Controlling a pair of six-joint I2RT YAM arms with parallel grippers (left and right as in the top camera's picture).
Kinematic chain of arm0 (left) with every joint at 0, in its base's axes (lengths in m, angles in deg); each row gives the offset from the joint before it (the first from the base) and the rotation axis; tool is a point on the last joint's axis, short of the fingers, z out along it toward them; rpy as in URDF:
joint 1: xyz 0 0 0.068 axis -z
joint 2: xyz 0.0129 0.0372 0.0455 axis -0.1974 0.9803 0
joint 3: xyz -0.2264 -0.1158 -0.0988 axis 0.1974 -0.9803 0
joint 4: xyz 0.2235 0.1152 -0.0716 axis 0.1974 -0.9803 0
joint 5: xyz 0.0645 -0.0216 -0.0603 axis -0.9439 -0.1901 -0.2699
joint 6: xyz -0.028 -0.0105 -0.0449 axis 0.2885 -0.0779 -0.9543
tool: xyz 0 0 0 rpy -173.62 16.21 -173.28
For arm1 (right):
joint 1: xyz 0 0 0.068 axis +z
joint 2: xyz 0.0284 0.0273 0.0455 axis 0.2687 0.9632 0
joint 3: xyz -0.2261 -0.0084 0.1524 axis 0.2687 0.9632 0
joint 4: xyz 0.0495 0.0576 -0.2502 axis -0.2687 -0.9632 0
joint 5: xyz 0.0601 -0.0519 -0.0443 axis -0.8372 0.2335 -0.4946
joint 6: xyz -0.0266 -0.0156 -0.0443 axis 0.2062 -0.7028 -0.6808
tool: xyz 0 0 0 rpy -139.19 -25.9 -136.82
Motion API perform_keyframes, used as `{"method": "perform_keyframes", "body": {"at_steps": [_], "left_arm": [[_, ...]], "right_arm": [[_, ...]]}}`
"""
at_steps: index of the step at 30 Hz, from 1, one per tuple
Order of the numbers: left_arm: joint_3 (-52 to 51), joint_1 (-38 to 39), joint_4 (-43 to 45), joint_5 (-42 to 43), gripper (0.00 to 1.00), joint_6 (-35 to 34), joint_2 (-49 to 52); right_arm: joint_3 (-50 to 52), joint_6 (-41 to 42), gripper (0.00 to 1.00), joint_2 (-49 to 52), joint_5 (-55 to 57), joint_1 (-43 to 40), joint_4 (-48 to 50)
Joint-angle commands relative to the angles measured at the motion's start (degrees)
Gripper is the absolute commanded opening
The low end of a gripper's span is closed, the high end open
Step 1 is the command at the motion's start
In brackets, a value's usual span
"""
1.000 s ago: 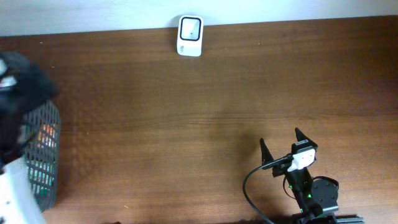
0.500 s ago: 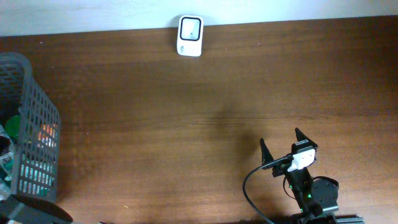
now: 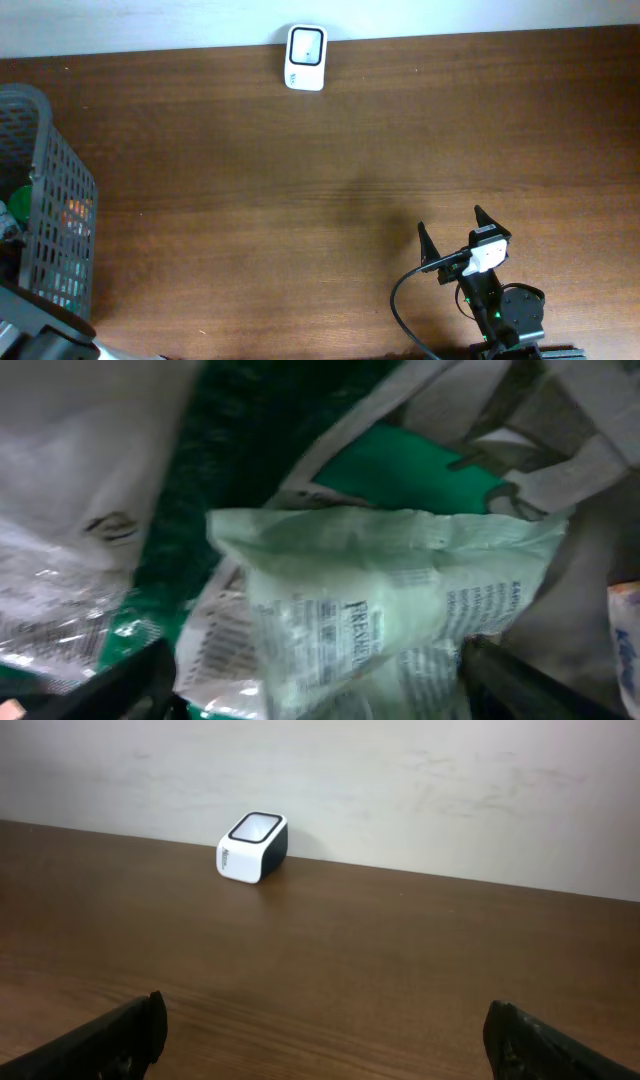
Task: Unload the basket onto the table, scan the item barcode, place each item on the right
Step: 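Reach into the basket and grasp the mint-green pack with the left gripper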
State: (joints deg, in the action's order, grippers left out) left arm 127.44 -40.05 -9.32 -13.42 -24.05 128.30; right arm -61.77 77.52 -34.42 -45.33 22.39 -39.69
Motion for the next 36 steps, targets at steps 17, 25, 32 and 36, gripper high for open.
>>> {"method": "perform_keyframes", "body": {"at_steps": [17,25,32,36], "left_arm": [[8.6,1.8,-11.4,-2.1,0.64,-0.2,1.7],[-0.2,1.8,-2.6,-2.1,0.45,-0.2,1.7],[8.2,1.8,-9.1,-1.6,0.2,-0.2,1.7],[26.4,1.8,-21.0,1.1,0.15,-0.2,1.7]], "right_arm": [[0.3,0.1,0.98,-0.4,0.1,0.3,-0.3],[0.3,0.1,0.98,-0.4,0.1,0.3,-0.3],[0.3,0.1,0.99,-0.4,0.1,0.3,-0.3],[0.3,0.1,0.98,-0.4,0.1,0.3,-0.3]]}}
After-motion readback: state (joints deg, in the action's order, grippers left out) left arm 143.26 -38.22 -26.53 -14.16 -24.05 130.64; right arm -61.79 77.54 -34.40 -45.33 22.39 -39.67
